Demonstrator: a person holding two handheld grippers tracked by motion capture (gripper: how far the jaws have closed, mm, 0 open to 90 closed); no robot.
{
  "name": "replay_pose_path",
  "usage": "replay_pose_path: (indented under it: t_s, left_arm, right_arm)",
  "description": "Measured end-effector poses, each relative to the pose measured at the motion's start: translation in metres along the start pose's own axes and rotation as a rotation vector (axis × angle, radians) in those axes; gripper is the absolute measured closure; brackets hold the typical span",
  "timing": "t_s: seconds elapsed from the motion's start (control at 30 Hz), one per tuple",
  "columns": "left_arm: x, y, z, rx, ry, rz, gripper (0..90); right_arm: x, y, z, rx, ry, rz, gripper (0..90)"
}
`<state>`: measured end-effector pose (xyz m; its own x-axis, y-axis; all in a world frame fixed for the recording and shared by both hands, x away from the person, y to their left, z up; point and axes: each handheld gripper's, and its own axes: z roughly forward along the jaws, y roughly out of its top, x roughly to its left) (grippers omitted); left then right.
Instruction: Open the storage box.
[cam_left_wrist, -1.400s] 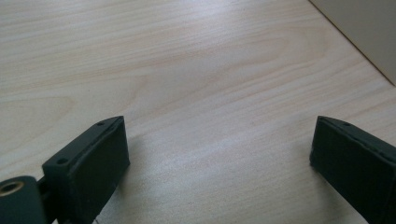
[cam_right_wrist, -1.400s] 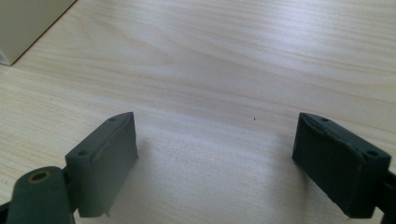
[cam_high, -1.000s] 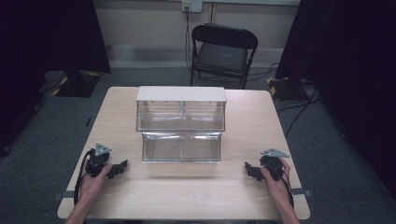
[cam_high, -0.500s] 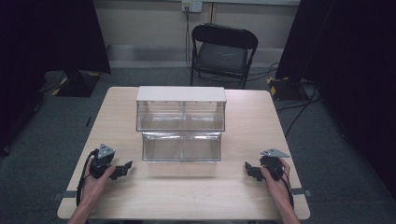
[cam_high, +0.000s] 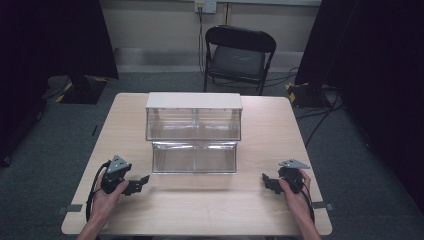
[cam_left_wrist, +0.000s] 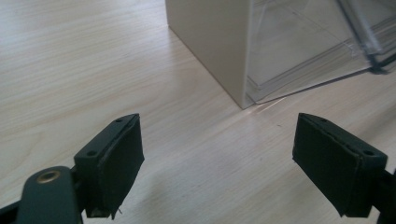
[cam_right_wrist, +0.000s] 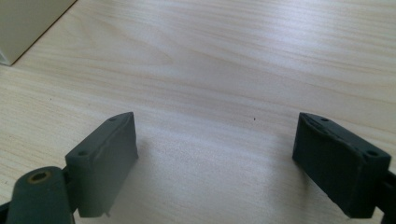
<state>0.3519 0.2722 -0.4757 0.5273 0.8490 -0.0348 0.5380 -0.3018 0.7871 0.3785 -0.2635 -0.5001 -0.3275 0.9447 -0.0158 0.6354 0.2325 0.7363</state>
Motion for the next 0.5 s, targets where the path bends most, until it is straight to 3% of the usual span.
replay_pose_path:
  t_s: [0.13, 0.5]
  left_arm:
    - [-0.006, 0.003, 0.001, -0.014, -0.034, 0.003, 15.7]
    - [-0.015, 0.008, 0.008, -0.033, -0.049, 0.009, 15.7]
  right_arm:
    - [0.0, 0.0, 0.0, 0.0, 0.0, 0.0, 13.1]
    - [0.0, 0.0, 0.0, 0.0, 0.0, 0.0, 13.1]
